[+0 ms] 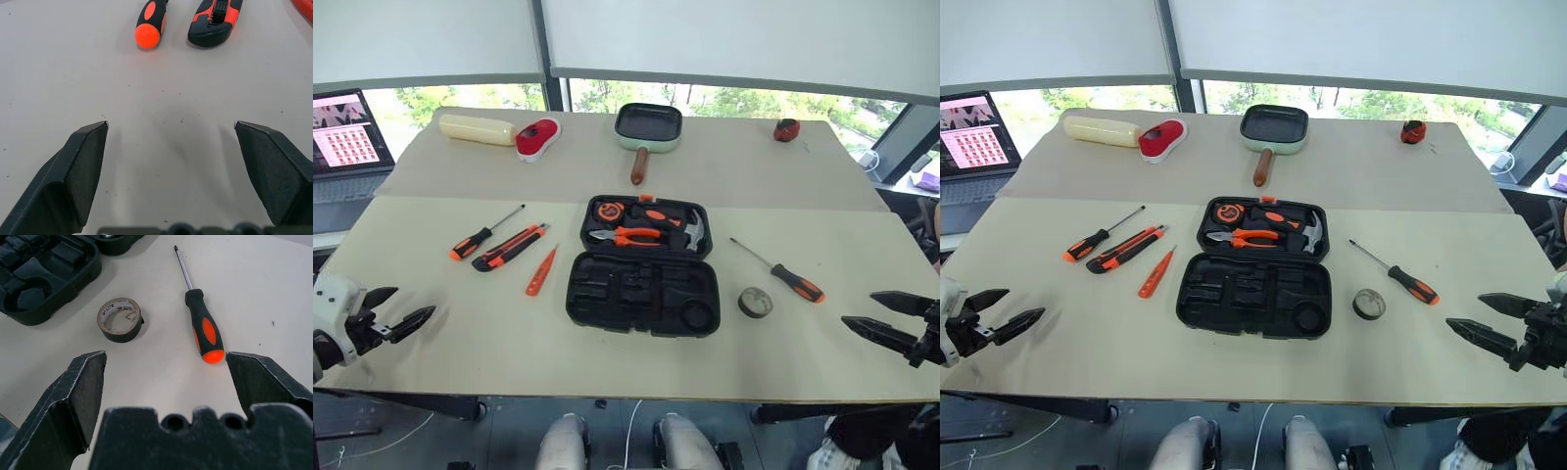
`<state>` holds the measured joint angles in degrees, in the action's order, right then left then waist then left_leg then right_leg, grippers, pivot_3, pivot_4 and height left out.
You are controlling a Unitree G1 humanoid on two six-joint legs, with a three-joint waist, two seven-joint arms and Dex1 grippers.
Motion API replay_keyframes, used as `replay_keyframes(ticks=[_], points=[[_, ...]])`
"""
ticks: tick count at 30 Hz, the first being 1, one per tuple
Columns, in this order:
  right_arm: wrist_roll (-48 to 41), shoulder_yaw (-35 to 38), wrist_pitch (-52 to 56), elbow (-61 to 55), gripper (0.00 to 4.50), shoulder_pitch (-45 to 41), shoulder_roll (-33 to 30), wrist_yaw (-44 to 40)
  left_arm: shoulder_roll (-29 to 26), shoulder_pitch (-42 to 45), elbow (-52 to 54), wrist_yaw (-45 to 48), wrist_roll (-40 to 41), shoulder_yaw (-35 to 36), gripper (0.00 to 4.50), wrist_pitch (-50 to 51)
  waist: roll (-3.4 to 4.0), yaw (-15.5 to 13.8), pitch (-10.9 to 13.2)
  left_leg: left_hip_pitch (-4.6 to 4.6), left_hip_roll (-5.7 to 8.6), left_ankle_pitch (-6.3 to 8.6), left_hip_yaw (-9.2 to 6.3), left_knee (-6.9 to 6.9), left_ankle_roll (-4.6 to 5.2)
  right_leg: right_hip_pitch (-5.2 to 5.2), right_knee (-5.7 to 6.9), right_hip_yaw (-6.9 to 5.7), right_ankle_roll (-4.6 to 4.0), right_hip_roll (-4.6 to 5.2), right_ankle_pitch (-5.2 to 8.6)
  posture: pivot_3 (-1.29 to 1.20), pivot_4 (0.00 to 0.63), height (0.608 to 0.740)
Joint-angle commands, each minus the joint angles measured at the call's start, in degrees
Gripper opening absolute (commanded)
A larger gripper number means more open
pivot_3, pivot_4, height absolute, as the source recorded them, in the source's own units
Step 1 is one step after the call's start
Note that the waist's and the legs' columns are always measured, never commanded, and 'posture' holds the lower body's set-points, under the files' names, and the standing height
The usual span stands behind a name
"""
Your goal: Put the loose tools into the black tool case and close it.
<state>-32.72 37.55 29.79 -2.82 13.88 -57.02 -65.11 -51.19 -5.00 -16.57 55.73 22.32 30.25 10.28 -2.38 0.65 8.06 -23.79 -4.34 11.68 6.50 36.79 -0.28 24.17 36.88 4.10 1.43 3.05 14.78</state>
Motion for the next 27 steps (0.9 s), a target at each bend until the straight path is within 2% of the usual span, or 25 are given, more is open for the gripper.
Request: replay_keyframes(ticks=[1, 5, 12, 17, 20, 23, 27], points=[[0.10, 1.58, -0.17, -0.36, 4.50, -1.03, -0.86, 0.25, 0.34, -1.33, 3.40, -1.01, -0.05, 1.07, 4.43, -0.57, 0.00, 0.04, 0.00, 0.00, 0.00, 0.00, 0.00, 0.00, 0.00, 0.00, 0.00, 0.00, 0.00, 0.00, 0.00, 0.00, 0.150, 0.740], [0.36, 2.76, -0.28, -2.12, 4.50, -1.24, -0.82, 1.69, 0.54, -1.10, 6.76, -2.79, -0.19, -0.12, 4.43, 1.70, -0.01, 0.08, 0.00, -0.01, 0.05, 0.02, 0.00, 0.00, 0.03, 0.00, 0.01, 0.00, 0.03, 0.05, 0.01, 0.00, 0.150, 0.740], [-8.23, 3.18, 9.16, -16.75, 4.50, -4.28, -1.64, 3.87, -0.41, 14.08, 7.33, -4.45, 0.37, -7.02, 4.43, 8.57, -0.01, -0.47, 0.00, -0.01, 0.10, -0.01, -0.05, 0.03, 0.04, -0.04, 0.15, -0.04, 0.07, 0.06, 0.00, 0.00, 0.150, 0.740], [-13.90, -1.01, 13.22, -26.34, 4.50, -10.99, -1.01, 9.78, -0.68, 28.68, -4.33, -2.14, -4.83, -16.06, 4.43, 8.94, -0.06, -0.29, 0.00, -0.06, 0.18, -0.02, -0.11, 0.05, 0.07, -0.06, 0.15, -0.03, 0.16, 0.05, 0.04, 0.00, 0.150, 0.740], [-17.41, -3.42, 15.13, -30.82, 4.50, -14.52, -0.68, 13.01, -0.15, 37.34, -15.11, -1.22, -9.22, -20.90, 4.43, 6.53, -0.08, 0.03, 0.03, -0.12, 0.30, -0.03, -0.25, 0.08, 0.08, -0.05, 0.24, -0.04, 0.21, 0.05, 0.06, 0.00, 0.150, 0.740], [-21.23, -4.62, 16.79, -34.17, 4.50, -16.86, -0.67, 15.48, 0.76, 45.59, -26.52, -1.14, -12.38, -23.81, 4.43, 4.44, -0.15, 0.14, 0.06, -0.31, 0.35, -0.02, -0.34, 0.11, 0.09, 0.04, 0.21, -0.07, 0.25, 0.05, 0.08, 0.00, 0.150, 0.740], [-22.99, -4.79, 17.46, -36.15, 4.50, -16.84, -0.83, 17.10, 1.60, 51.17, -36.34, -0.98, -15.10, -25.33, 4.43, 0.31, -0.20, -0.03, 0.06, -0.51, 0.41, 0.06, -0.42, 0.23, 0.23, 0.08, 0.19, -0.16, 0.33, 0.11, 0.09, 0.00, 0.150, 0.740]])
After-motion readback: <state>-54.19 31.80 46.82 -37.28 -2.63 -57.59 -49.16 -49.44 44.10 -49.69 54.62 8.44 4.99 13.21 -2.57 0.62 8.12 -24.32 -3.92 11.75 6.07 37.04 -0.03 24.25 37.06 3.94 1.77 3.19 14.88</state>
